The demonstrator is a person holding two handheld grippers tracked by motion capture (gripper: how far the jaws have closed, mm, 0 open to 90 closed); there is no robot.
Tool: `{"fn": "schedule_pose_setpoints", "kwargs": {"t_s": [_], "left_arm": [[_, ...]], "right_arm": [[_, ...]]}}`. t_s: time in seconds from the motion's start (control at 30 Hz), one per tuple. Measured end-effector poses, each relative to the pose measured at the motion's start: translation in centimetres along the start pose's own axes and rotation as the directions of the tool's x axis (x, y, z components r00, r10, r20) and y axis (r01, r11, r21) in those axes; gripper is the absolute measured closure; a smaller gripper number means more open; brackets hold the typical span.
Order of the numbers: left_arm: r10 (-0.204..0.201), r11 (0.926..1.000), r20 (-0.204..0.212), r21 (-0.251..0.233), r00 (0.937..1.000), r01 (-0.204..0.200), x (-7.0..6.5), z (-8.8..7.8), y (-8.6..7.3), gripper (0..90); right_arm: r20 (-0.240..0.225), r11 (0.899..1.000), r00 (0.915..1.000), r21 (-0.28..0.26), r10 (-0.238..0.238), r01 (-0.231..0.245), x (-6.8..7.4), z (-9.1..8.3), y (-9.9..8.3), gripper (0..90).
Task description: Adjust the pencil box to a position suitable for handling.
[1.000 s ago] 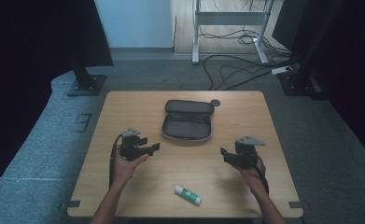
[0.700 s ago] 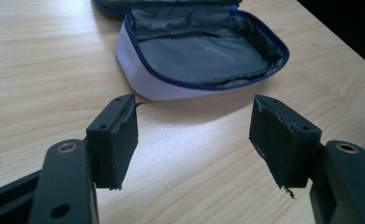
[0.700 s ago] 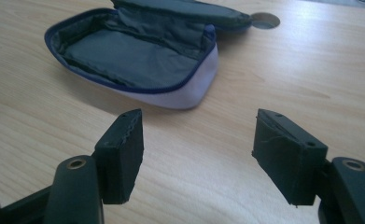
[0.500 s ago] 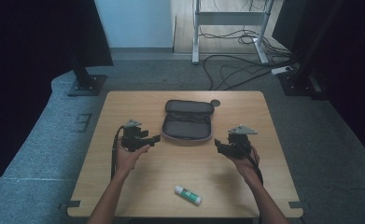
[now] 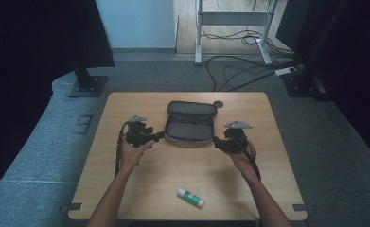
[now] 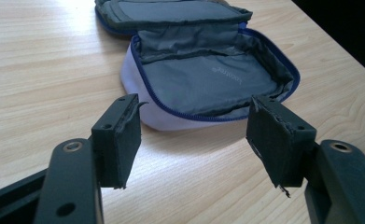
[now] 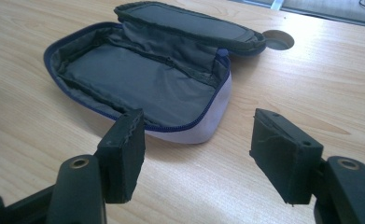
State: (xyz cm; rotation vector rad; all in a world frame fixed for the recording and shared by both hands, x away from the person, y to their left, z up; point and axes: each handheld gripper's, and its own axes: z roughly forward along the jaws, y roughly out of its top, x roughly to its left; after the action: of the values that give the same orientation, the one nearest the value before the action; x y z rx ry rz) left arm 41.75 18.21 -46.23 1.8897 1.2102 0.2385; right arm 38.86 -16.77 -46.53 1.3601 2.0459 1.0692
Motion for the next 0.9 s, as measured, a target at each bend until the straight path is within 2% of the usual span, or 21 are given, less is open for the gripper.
{"fn": "schedule_pose_setpoints", "kwargs": {"t_s": [0.2, 0.4, 0.57, 0.7, 0.9], "left_arm": [[0.013, 0.9999, -0.009, 0.01, 0.9999, -0.013, -0.2, 0.9, 0.6, 35.7], [0.016, 0.9994, -0.02, 0.03, 0.9997, -0.016, -0.1, 2.3, 1.0, 36.9], [0.01, 0.9993, -0.019, 0.036, 0.9998, -0.009, -0.2, 3.3, 1.3, 37.2], [0.022, 0.999, -0.027, 0.04, 0.9994, -0.021, -0.3, 4.0, 1.7, 37.8], [0.004, 0.9986, -0.037, 0.054, 0.9993, -0.002, 0.3, 5.3, 1.6, 38.3]], "right_arm": [[0.009, 1.0, 0.9999, 0.016, 0.006, -0.006, -0.1, 1.1, 0.2, 35.6], [0.006, 0.999, 0.9994, 0.016, 0.034, -0.035, -0.5, 2.0, 0.6, 37.9], [0.016, 0.999, 0.9994, 0.024, 0.032, -0.033, -0.6, 3.1, 0.8, 39.5], [0.02, 0.999, 0.9994, 0.03, 0.03, -0.03, -0.6, 4.0, 1.0, 40.5], [0.03, 0.999, 0.9992, 0.043, 0.026, -0.027, -0.3, 5.4, 1.2, 42.0]]}}
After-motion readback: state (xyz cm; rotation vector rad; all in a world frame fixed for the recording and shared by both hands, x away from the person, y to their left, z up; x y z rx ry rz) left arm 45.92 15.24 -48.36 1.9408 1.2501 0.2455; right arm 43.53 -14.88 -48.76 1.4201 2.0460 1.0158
